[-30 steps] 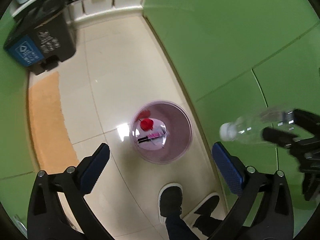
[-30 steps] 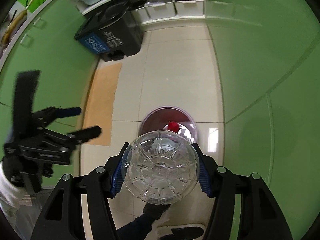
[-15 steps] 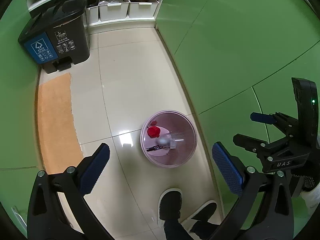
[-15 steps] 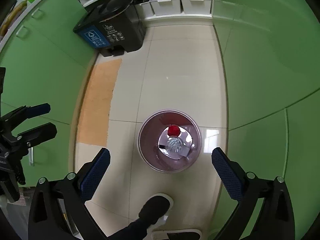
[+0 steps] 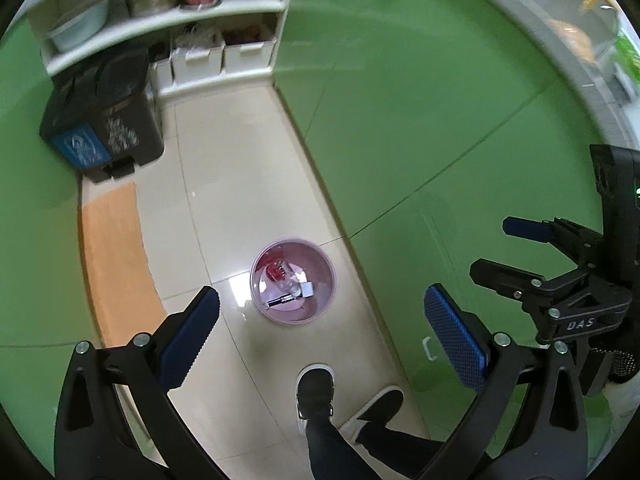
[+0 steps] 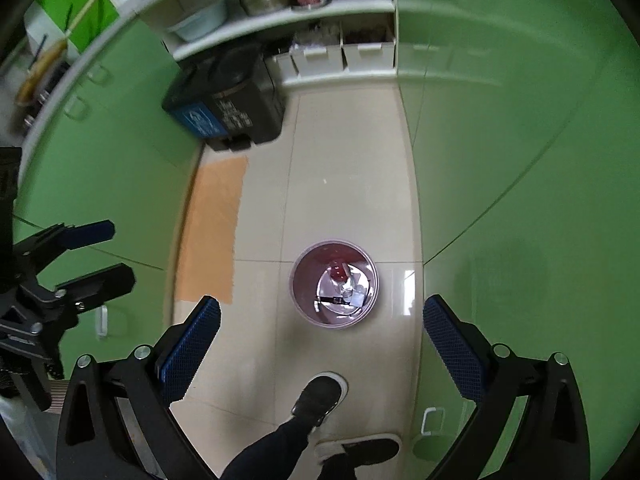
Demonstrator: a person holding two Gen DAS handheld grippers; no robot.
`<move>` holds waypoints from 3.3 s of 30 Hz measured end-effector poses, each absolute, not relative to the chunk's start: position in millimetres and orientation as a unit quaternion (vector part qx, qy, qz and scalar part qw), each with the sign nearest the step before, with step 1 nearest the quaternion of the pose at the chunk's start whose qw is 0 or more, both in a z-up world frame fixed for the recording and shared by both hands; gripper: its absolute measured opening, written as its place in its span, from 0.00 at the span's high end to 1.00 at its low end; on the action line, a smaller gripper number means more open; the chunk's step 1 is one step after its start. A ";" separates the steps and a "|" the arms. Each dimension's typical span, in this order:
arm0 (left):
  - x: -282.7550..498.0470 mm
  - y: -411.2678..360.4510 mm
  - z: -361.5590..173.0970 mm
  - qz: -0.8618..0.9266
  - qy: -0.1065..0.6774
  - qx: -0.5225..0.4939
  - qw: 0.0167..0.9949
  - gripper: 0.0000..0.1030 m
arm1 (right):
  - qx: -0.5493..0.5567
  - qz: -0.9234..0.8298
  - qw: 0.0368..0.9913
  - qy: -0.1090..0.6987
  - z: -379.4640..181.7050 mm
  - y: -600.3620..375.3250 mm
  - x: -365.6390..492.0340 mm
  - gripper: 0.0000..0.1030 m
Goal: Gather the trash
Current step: 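Move both tools back over the counter, then grasp the purple-white glove with the left tool, then grasp the crumpled white paper with the right tool and lift it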
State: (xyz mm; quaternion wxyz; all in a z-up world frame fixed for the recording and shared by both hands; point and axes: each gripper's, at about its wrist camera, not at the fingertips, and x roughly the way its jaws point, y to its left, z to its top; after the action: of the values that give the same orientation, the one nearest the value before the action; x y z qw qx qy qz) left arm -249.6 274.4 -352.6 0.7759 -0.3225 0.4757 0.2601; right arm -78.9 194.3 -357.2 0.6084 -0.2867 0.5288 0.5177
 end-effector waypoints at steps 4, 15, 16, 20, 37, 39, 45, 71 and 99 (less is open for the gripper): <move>-237.0 260.3 -275.6 0.252 0.464 -0.308 0.791 0.03 | -0.268 0.519 0.628 0.514 -278.1 174.2 -71.8 0.06; -167.7 213.4 -124.2 0.193 0.432 -0.247 0.846 0.03 | -0.196 0.465 0.727 0.466 -111.8 68.3 -1.6 0.06; -159.9 208.0 -117.8 0.185 0.431 -0.241 0.850 0.03 | -0.187 0.451 0.740 0.464 -100.8 52.1 8.6 0.06; -117.4 181.3 -90.5 0.138 0.427 -0.213 0.868 0.03 | -0.160 0.404 0.776 0.457 -74.2 2.9 35.7 0.06; 56.0 58.3 -91.5 -0.018 0.478 -0.112 0.871 0.03 | -0.084 0.261 0.842 0.465 -58.4 -155.9 112.6 0.06; 73.8 49.0 -98.2 -0.024 0.486 -0.105 0.867 0.03 | -0.080 0.254 0.843 0.468 -60.6 -167.0 122.7 0.06; 123.3 27.7 -127.1 -0.026 0.511 -0.087 0.855 0.03 | -0.077 0.247 0.841 0.476 -68.6 -177.7 145.8 0.06; 178.6 17.3 -176.7 -0.027 0.549 -0.085 0.831 0.70 | -0.085 0.267 0.821 0.497 -94.2 -173.6 194.3 0.06; 120.6 42.9 -118.4 0.005 0.499 -0.100 0.861 0.76 | -0.159 0.291 0.766 0.550 -162.8 -86.8 255.5 0.06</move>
State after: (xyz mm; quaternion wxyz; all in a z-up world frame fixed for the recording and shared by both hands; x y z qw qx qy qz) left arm 120.6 42.9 -118.4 0.8610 -0.0998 0.4988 0.0045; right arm 255.5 -86.8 -162.8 0.7664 -0.1595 0.5500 0.2909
